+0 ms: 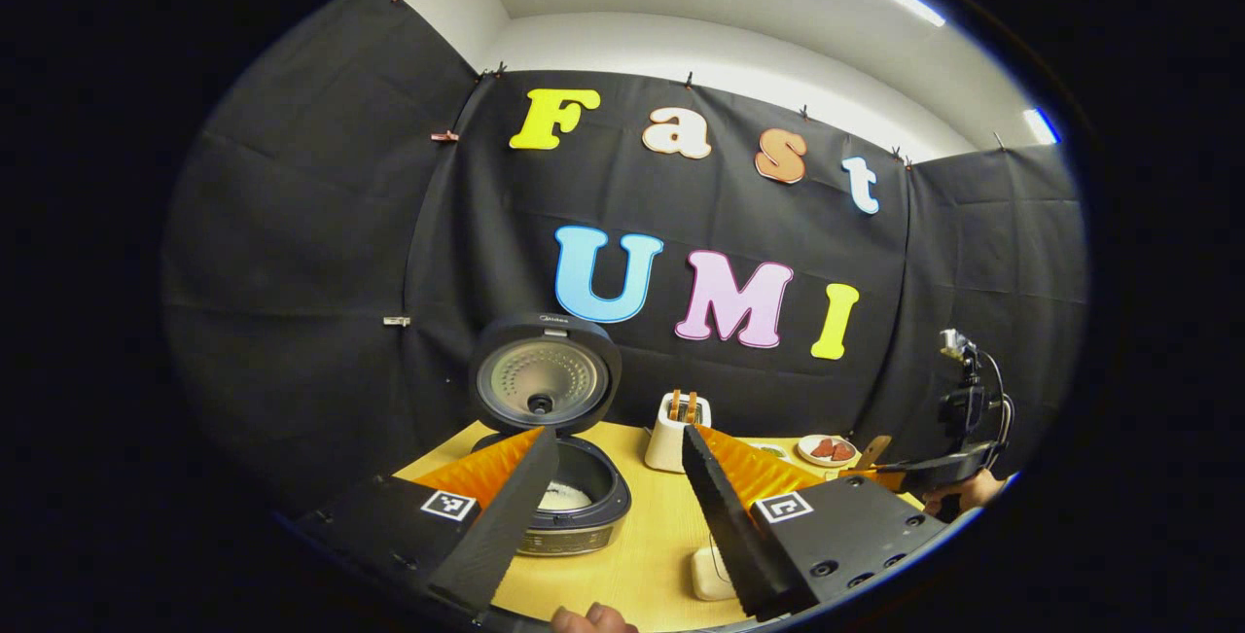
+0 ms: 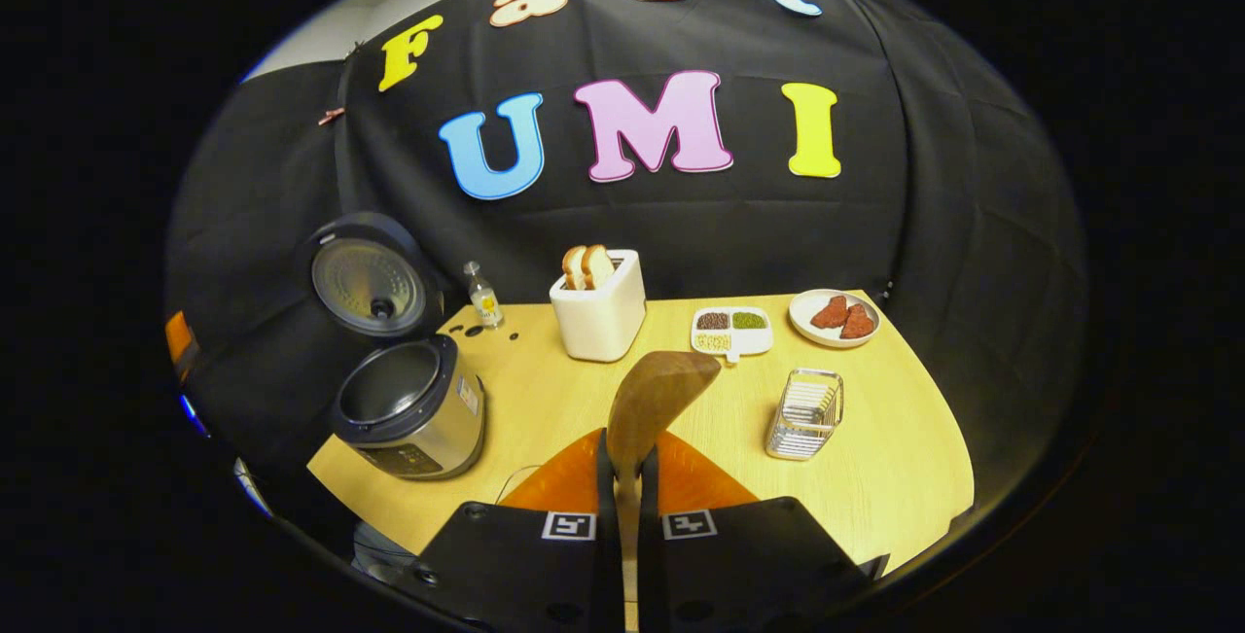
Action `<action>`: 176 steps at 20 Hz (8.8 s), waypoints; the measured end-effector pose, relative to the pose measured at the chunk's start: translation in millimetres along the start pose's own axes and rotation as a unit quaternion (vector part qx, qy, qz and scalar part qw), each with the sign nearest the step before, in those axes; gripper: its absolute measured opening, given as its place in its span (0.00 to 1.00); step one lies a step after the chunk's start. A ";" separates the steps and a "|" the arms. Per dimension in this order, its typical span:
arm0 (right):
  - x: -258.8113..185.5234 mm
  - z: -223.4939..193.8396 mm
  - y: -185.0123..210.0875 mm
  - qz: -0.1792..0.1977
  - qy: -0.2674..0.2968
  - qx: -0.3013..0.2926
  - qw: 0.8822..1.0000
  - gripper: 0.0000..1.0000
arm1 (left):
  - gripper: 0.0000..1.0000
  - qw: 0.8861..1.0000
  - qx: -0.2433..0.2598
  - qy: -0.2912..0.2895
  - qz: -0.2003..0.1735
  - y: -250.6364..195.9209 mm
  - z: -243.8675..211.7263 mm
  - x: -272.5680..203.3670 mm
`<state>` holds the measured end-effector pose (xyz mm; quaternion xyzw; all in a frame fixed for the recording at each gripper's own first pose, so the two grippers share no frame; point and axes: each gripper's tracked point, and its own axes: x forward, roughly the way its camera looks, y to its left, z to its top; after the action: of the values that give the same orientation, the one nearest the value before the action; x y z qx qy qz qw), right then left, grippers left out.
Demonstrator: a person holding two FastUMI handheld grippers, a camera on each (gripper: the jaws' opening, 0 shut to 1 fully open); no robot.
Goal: Close the left gripper, press the button to open the rice cooker; take a wooden spoon from the chopstick holder with the right hand, scoop a spoonful of rice and pour it into the rice cooker, then put the wooden spoon back into the chopstick holder.
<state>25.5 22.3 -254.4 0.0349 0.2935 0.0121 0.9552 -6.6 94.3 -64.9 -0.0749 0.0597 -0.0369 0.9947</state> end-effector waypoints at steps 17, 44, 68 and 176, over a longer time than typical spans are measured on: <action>39.0 -104.0 39.6 -0.001 0.105 -0.014 0.994 0.10 | 0.89 0.999 -0.019 -0.003 0.035 51.5 -1.5 -15.3; 9.9 15.9 16.1 0.104 -0.005 0.422 0.900 0.10 | 0.89 0.999 0.009 0.012 0.043 53.4 3.4 -7.2; 137.2 68.5 293.5 0.196 0.026 0.201 0.959 0.10 | 0.89 0.990 -0.009 -0.015 0.140 145.2 10.8 -74.2; 134.6 29.2 -293.1 -0.023 0.005 0.275 0.961 0.62 | 0.89 0.989 0.021 -0.029 0.143 30.3 79.9 252.7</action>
<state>154.1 -266.0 -327.3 0.2894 0.2912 -0.0912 0.9073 255.5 114.9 -19.7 -0.0460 0.0403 0.1071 0.9924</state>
